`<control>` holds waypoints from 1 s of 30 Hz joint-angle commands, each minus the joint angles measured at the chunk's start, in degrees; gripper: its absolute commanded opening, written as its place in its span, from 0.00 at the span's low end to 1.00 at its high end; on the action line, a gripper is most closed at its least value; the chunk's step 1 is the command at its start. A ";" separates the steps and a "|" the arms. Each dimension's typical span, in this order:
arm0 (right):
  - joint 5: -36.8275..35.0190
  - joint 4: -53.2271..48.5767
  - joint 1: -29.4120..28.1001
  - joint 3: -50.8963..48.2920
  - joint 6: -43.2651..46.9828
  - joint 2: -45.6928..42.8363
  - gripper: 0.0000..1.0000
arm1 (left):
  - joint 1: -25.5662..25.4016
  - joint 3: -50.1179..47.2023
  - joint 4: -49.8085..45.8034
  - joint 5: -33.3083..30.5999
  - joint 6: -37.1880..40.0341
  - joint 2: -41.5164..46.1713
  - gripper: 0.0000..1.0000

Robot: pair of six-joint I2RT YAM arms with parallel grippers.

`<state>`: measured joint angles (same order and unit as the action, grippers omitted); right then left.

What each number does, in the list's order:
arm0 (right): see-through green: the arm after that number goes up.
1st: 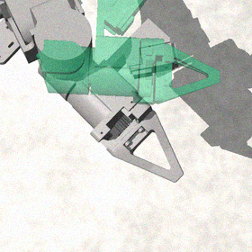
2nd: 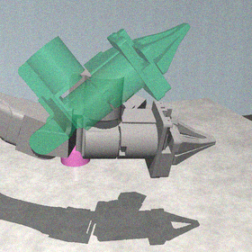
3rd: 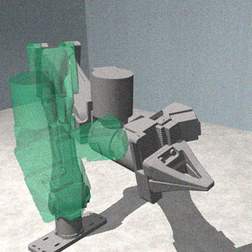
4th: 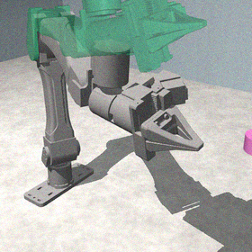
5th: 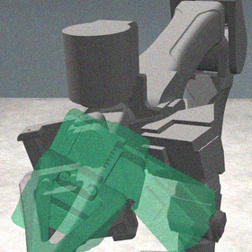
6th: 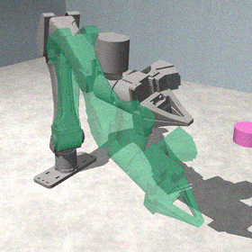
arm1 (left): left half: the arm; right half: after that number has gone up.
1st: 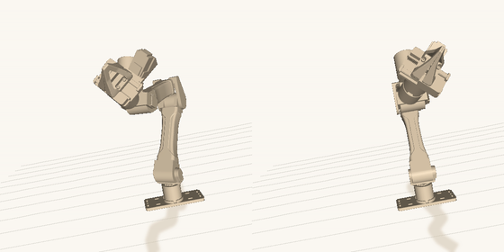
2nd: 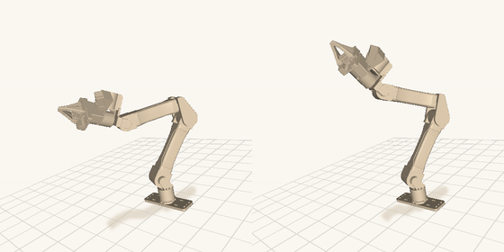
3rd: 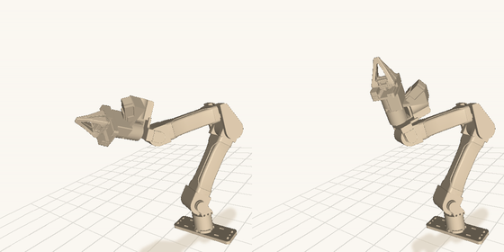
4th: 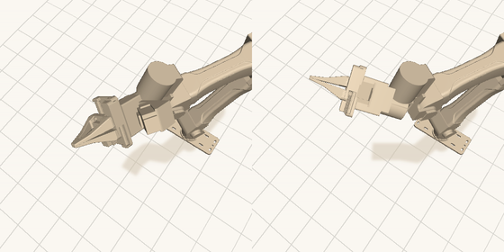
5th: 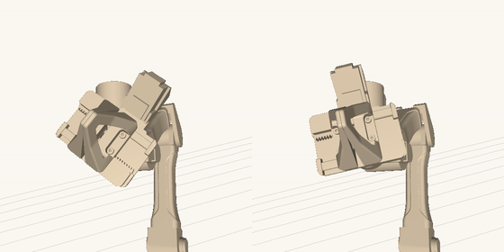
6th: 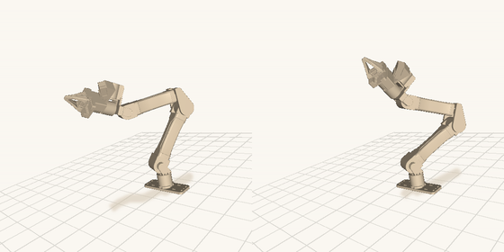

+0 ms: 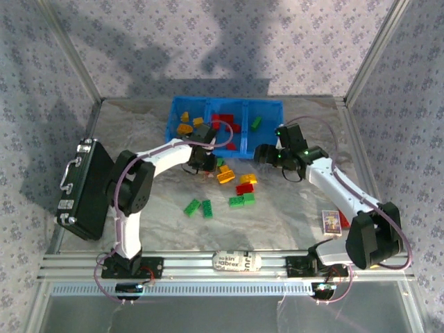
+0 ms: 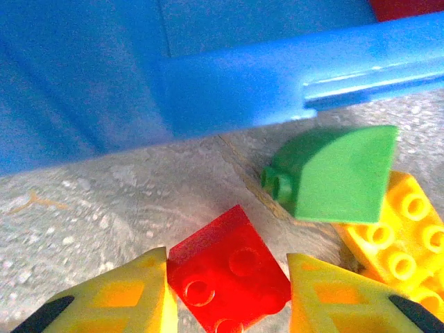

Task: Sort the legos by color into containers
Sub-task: Pick up the lego from the center of the table, then place the lego in the container, then pick up the lego from the center of the table.

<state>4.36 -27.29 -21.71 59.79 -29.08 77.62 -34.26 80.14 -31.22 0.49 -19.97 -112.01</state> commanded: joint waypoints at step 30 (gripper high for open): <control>4.64 -5.11 -1.43 -4.90 5.75 -4.39 0.83 | -3.80 19.04 -10.27 -6.49 1.59 5.75 0.79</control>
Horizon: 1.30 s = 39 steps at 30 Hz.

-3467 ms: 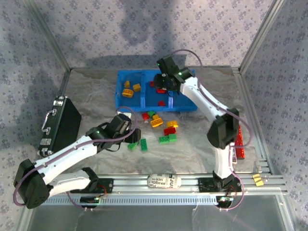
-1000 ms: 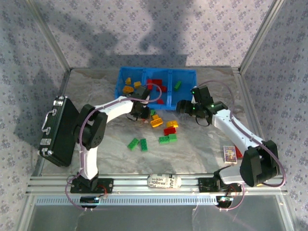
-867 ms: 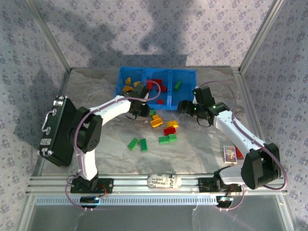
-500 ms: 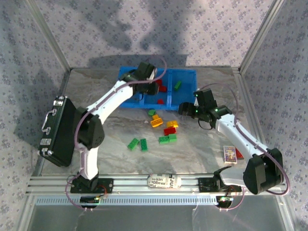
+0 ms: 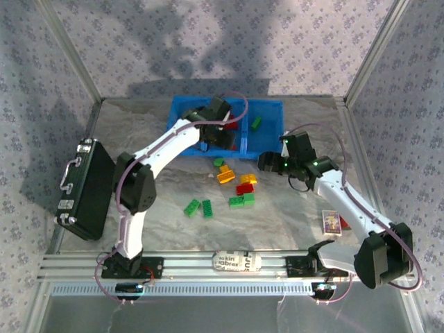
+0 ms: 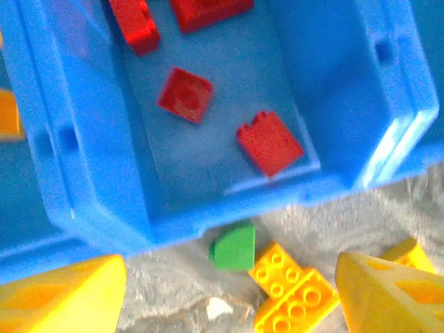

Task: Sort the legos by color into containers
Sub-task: Pick up the lego from the center of the table.

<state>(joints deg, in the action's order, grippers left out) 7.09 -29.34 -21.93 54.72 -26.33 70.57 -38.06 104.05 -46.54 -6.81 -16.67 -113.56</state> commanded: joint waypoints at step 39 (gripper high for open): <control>-15.16 -14.26 -19.70 18.39 -6.68 35.83 0.84 | 0.08 -61.91 13.79 -1.33 -16.46 56.22 0.81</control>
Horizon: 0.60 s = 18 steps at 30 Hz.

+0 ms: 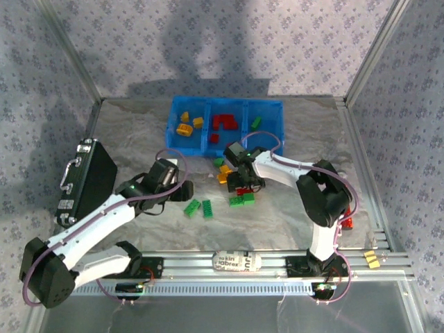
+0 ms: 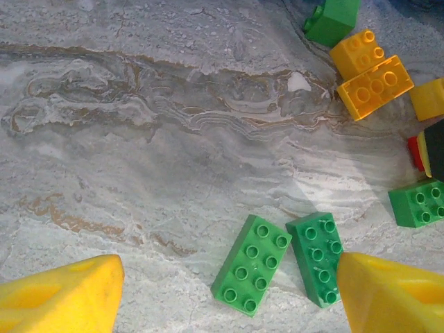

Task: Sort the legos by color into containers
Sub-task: Pick up the lego from the center of the table.

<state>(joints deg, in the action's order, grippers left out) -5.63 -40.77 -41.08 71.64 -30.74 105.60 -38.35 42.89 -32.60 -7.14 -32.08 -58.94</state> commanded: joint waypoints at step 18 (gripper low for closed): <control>-2.26 -1.62 -1.16 1.36 -3.60 0.02 0.63 | 1.39 -1.84 0.00 -0.61 -1.06 3.71 0.80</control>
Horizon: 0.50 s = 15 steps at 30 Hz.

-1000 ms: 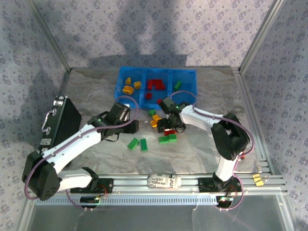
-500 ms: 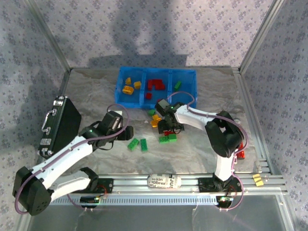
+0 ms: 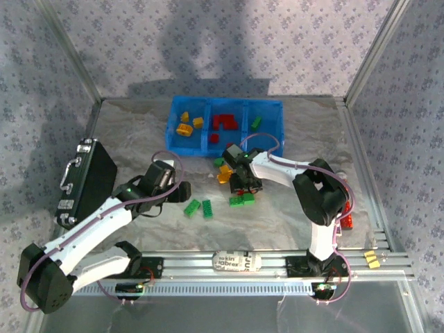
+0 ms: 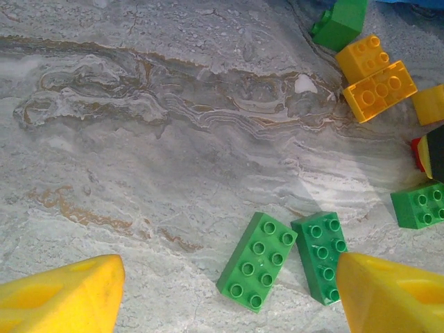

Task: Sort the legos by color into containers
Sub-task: Pick up the lego from the center of the table, then place the lego in the container.

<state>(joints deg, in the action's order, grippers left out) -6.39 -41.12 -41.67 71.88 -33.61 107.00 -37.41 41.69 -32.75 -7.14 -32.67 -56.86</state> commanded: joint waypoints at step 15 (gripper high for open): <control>-3.76 -9.25 2.47 20.67 6.26 -6.03 0.59 | -0.23 -1.57 -0.48 0.78 -1.72 4.10 0.79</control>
<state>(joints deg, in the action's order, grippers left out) -8.84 -46.81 -40.88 86.59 -30.72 99.70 -36.99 40.71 -32.77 -6.90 -33.10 -54.02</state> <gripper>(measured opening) 0.606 0.796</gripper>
